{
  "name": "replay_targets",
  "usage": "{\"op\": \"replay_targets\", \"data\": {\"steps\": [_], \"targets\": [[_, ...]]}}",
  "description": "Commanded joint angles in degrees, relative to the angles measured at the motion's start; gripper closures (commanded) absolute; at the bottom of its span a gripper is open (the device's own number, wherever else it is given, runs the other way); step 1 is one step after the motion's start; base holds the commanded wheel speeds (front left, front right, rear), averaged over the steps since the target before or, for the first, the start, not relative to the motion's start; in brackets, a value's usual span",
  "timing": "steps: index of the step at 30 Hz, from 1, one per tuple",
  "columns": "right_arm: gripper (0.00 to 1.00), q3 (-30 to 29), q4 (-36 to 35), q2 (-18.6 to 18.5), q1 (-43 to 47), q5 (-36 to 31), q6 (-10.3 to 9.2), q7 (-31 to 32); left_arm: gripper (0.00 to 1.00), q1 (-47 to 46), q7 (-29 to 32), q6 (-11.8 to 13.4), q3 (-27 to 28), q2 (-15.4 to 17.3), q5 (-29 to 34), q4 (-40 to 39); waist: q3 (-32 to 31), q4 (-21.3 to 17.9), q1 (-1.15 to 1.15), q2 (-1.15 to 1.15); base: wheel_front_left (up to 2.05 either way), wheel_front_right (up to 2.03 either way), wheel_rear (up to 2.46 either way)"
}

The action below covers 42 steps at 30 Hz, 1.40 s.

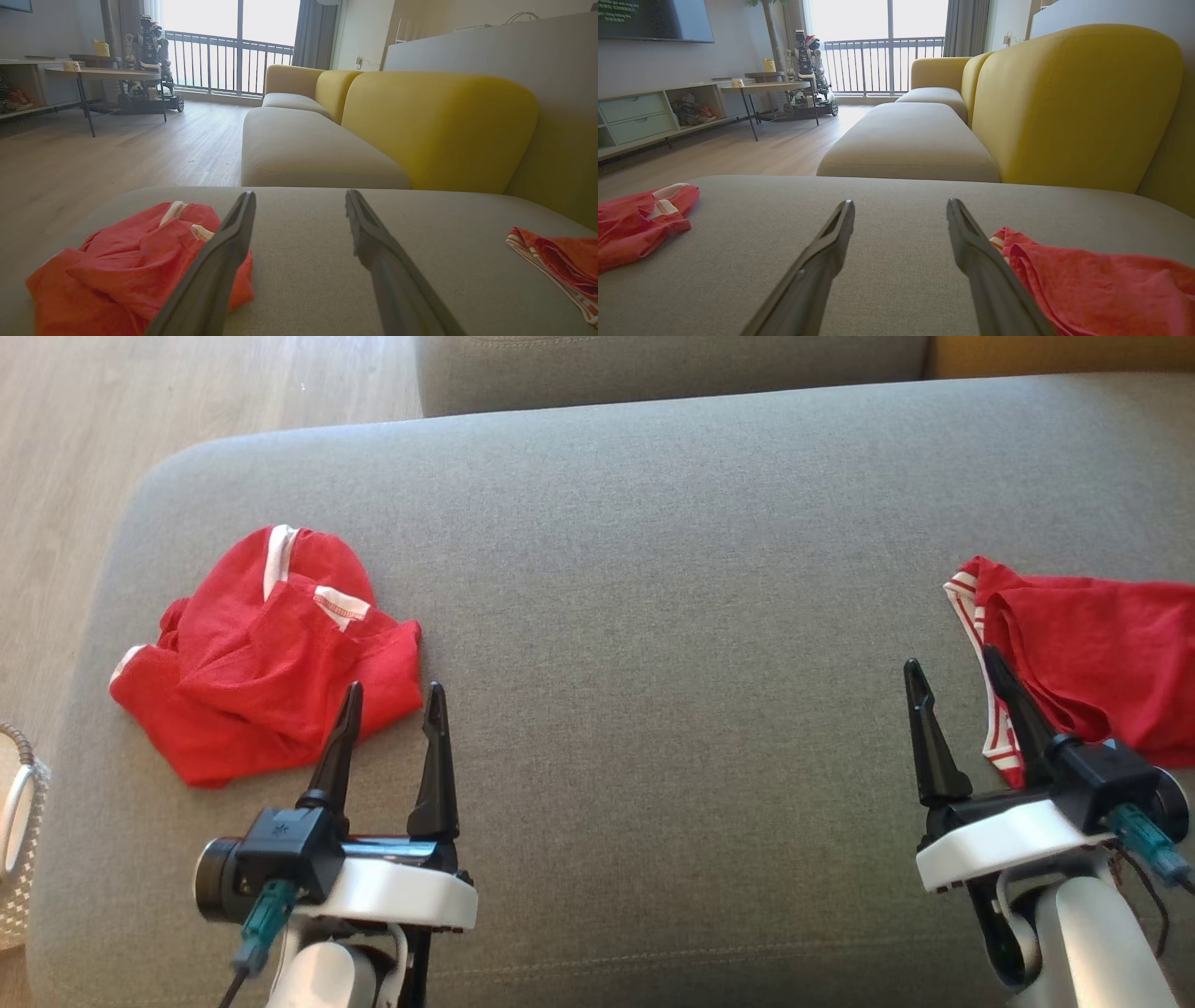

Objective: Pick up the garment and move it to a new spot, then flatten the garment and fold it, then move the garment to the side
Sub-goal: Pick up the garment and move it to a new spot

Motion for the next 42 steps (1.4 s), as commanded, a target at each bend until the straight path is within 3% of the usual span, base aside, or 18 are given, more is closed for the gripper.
{"op": "replay_targets", "data": {"steps": [1, 12, 27, 40, 42], "targets": [[0.00, 1.1, -2.2, 0.1, -0.8, 0.5, -0.02, -0.5, 0.00, -1.6, -0.3, 0.4, 1.6, -0.1, -0.4, -2.0, 0.0, 0.1, 0.00, 0.00, 0.00, 0.00, 0.00], [0.00, 1.7, -2.4, 0.1, 1.7, 2.2, -0.02, -0.7, 0.00, -0.1, -0.3, 0.8, 2.3, -0.1, -1.1, -2.1, -2.2, 4.6, 0.00, 0.00, 0.00, 0.00, 0.00], [0.00, 5.6, -3.6, 0.1, 3.8, 3.7, -0.02, -0.8, 0.00, 2.4, -0.3, 0.3, 3.8, -0.1, -0.1, -3.5, -3.9, 19.5, 0.00, 0.00, 0.00, 0.00, 0.00], [0.00, 6.0, -3.0, 0.1, 3.1, 2.9, -0.02, -0.8, 0.00, 2.3, -0.3, 0.9, 3.9, -0.1, -0.8, -4.3, -2.7, 26.2, 0.00, 0.00, 0.00, 0.00, 0.00], [0.00, 5.9, -3.0, 0.1, 2.9, 2.8, -0.02, -0.8, 0.00, 2.2, -0.3, 2.1, 4.5, -0.1, -3.4, -4.7, -2.2, 26.4, 0.00, 0.00, 0.00, 0.00, 0.00]]}}
